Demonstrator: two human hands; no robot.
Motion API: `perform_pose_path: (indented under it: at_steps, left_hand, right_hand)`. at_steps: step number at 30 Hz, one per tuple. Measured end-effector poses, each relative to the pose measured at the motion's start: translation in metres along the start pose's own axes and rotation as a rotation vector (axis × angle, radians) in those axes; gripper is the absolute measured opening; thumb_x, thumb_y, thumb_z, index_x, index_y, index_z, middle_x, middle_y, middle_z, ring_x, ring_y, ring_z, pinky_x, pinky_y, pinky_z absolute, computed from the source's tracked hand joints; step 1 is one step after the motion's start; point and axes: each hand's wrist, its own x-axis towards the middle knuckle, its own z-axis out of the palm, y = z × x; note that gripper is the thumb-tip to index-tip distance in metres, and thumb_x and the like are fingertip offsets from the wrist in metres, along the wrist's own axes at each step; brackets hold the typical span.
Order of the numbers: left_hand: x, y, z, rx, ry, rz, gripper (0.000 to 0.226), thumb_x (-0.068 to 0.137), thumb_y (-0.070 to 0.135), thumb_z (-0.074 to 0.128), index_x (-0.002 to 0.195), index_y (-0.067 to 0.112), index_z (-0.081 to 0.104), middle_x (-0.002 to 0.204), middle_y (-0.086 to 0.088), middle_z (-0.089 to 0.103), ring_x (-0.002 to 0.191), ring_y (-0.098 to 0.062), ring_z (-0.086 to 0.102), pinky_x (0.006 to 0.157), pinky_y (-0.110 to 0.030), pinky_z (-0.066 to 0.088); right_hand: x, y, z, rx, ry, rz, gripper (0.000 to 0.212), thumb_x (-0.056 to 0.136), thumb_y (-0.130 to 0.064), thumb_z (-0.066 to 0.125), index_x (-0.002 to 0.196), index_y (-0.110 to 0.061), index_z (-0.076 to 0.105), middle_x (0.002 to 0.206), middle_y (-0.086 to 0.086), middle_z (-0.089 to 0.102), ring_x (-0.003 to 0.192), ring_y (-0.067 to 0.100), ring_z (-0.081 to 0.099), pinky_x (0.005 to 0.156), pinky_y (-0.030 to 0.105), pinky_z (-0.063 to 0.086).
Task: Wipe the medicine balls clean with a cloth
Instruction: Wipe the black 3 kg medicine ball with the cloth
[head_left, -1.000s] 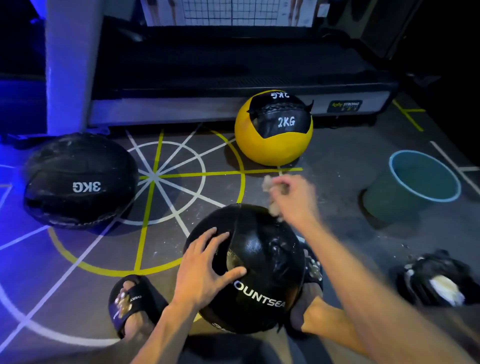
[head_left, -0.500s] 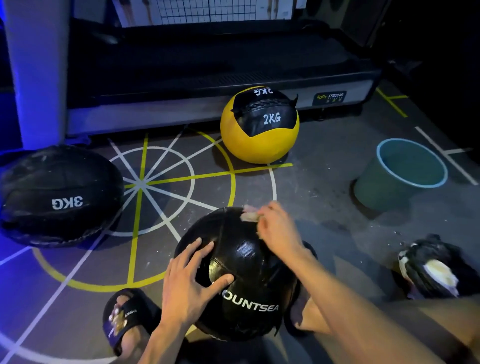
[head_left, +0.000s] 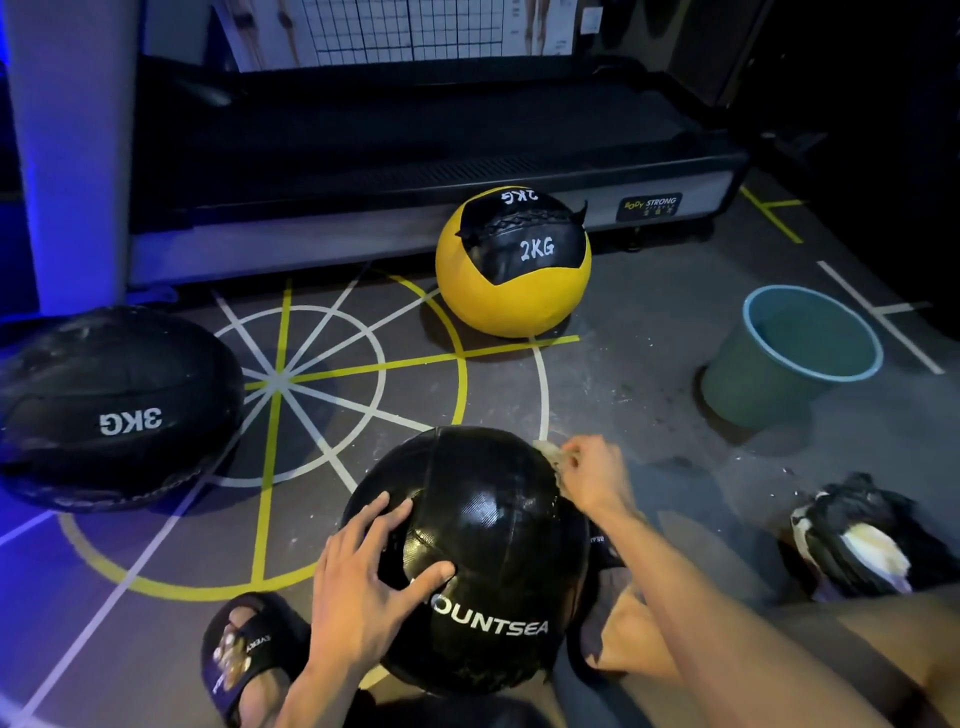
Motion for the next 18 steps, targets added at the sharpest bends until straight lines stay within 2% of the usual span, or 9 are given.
perform_pose_path:
  at_steps: [2, 4, 6, 9, 11, 12, 15, 16, 18]
  left_hand:
    - [-0.002, -0.009, -0.006, -0.016, -0.002, -0.02, 0.087, 0.066, 0.096, 0.056, 0.142, 0.055, 0.046, 0.154, 0.028, 0.036, 0.141, -0.011, 0.041, 0.118, -0.05, 0.035]
    - [-0.004, -0.02, -0.013, -0.024, -0.005, -0.06, 0.087, 0.065, 0.097, 0.055, 0.141, 0.058, 0.042, 0.154, 0.028, 0.036, 0.141, -0.012, 0.041, 0.117, -0.051, 0.035]
    - [-0.005, -0.027, -0.019, -0.034, -0.014, -0.099, 0.087, 0.063, 0.099, 0.054, 0.14, 0.059, 0.041, 0.153, 0.025, 0.038, 0.141, -0.014, 0.042, 0.115, -0.053, 0.038]
    - [-0.009, -0.03, -0.023, -0.052, 0.009, -0.141, 0.09, 0.061, 0.1, 0.053, 0.138, 0.056, 0.041, 0.151, 0.018, 0.042, 0.142, -0.015, 0.041, 0.117, -0.053, 0.036]
    - [-0.014, -0.028, -0.023, -0.075, 0.026, -0.142, 0.091, 0.06, 0.1, 0.053, 0.139, 0.055, 0.041, 0.149, 0.021, 0.041, 0.141, -0.013, 0.04, 0.116, -0.051, 0.037]
    - [-0.016, -0.026, -0.022, -0.08, 0.023, -0.14, 0.092, 0.061, 0.099, 0.054, 0.14, 0.055, 0.041, 0.148, 0.024, 0.039, 0.14, -0.011, 0.04, 0.116, -0.051, 0.037]
    - [-0.016, -0.019, -0.017, -0.066, 0.005, -0.154, 0.097, 0.061, 0.098, 0.055, 0.144, 0.049, 0.046, 0.151, 0.022, 0.038, 0.138, -0.011, 0.039, 0.115, -0.049, 0.037]
    - [-0.016, -0.016, -0.017, -0.068, 0.007, -0.166, 0.098, 0.061, 0.098, 0.055, 0.144, 0.047, 0.047, 0.152, 0.02, 0.038, 0.138, -0.012, 0.039, 0.115, -0.049, 0.037]
    - [-0.017, -0.014, -0.018, -0.087, 0.018, -0.175, 0.1, 0.059, 0.1, 0.054, 0.143, 0.047, 0.048, 0.152, 0.019, 0.039, 0.138, -0.013, 0.04, 0.114, -0.047, 0.038]
  right_hand:
    - [0.0, -0.002, -0.008, 0.054, 0.064, 0.05, 0.016, 0.101, -0.02, 0.059, 0.1, -0.015, 0.073, 0.098, 0.003, 0.069, 0.077, 0.013, 0.061, 0.071, 0.027, 0.05]
    - [-0.012, -0.024, -0.017, 0.159, 0.165, -0.051, 0.013, 0.101, -0.025, 0.059, 0.103, -0.021, 0.071, 0.099, -0.006, 0.06, 0.075, 0.002, 0.055, 0.062, 0.013, 0.04]
    - [-0.034, -0.05, -0.017, 0.25, 0.203, -0.21, 0.016, 0.102, -0.026, 0.057, 0.112, -0.024, 0.069, 0.101, -0.012, 0.052, 0.081, -0.001, 0.054, 0.066, 0.01, 0.041]
    - [-0.079, -0.078, 0.011, 0.081, 0.053, -0.581, 0.028, 0.102, -0.026, 0.055, 0.129, -0.029, 0.058, 0.113, -0.012, 0.047, 0.094, 0.002, 0.053, 0.08, 0.015, 0.049]
    - [-0.094, -0.074, 0.034, -0.102, 0.021, -0.82, 0.039, 0.096, -0.019, 0.063, 0.133, -0.028, 0.054, 0.125, -0.005, 0.049, 0.11, 0.015, 0.056, 0.089, 0.029, 0.056]
    - [-0.089, -0.066, 0.04, -0.108, 0.015, -0.845, 0.044, 0.093, -0.014, 0.066, 0.133, -0.029, 0.053, 0.13, -0.003, 0.051, 0.116, 0.021, 0.057, 0.093, 0.034, 0.057]
    - [-0.044, -0.035, 0.035, -0.011, 0.012, -0.646, 0.041, 0.095, -0.007, 0.06, 0.128, -0.031, 0.06, 0.13, -0.005, 0.054, 0.116, 0.013, 0.058, 0.103, 0.034, 0.052]
    - [-0.028, -0.024, 0.026, -0.034, 0.007, -0.489, 0.036, 0.098, -0.01, 0.055, 0.126, -0.03, 0.064, 0.121, -0.005, 0.054, 0.108, 0.012, 0.06, 0.101, 0.033, 0.051]
    - [-0.006, -0.003, 0.003, -0.06, 0.04, -0.186, 0.03, 0.1, -0.01, 0.049, 0.115, -0.023, 0.071, 0.104, -0.003, 0.048, 0.092, 0.021, 0.063, 0.084, 0.034, 0.05]
